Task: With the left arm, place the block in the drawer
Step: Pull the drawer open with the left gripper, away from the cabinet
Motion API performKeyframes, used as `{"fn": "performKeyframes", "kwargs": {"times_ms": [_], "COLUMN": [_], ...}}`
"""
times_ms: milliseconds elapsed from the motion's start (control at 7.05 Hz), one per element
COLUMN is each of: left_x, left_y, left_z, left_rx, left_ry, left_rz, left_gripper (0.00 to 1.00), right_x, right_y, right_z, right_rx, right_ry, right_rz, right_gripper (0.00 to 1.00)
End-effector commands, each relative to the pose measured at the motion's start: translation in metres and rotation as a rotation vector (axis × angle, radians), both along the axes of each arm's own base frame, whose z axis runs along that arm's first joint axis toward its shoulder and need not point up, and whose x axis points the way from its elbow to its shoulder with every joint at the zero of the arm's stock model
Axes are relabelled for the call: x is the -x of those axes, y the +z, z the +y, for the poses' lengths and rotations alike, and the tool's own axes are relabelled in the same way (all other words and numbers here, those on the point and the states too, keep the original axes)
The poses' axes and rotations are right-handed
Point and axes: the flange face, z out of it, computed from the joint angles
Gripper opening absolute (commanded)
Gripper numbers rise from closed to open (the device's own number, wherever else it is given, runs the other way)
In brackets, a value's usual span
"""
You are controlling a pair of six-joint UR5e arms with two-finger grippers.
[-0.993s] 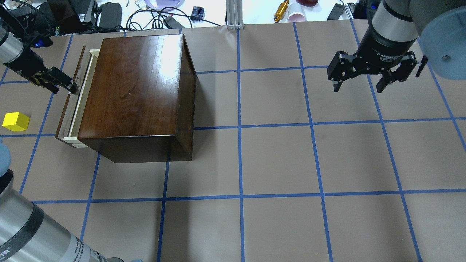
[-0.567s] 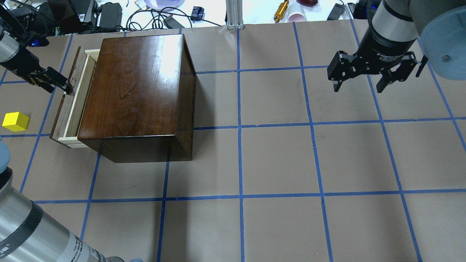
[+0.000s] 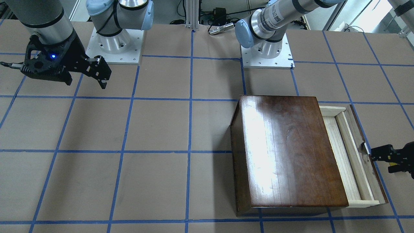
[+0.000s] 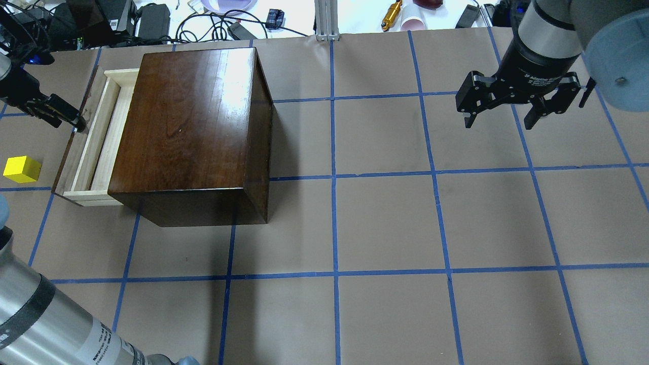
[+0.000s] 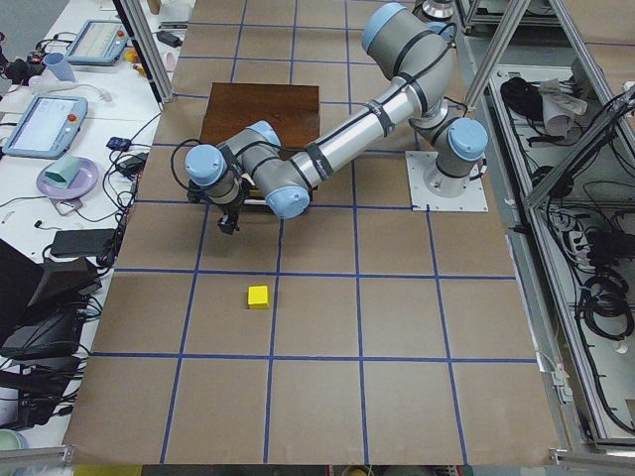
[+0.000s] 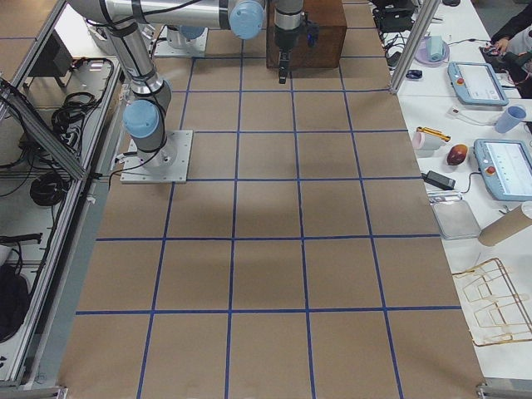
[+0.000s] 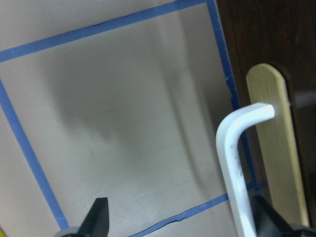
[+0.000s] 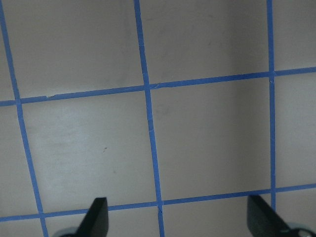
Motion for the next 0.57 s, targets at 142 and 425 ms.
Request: {"fn": "performKeyframes", "kwargs": {"times_ms": [142, 425], "left_x": [-0.009, -0.018], "left_y": [0.003, 0.000], "left_z": [0.000, 0.003], "left_rx": [0.005, 0.002], "left_ry": [-0.023, -0.024], "left_rz": [-0.018, -0.014], "left_gripper": [1.00, 1.00], "right_x": [0.000, 0.000], "right_y": [0.000, 0.000], "right_z": [0.000, 0.000], "right_rx": [0.000, 0.000], "right_ry": [0.000, 0.000], "right_rz": [0.000, 0.000], "right_gripper": [1.00, 1.00]}}
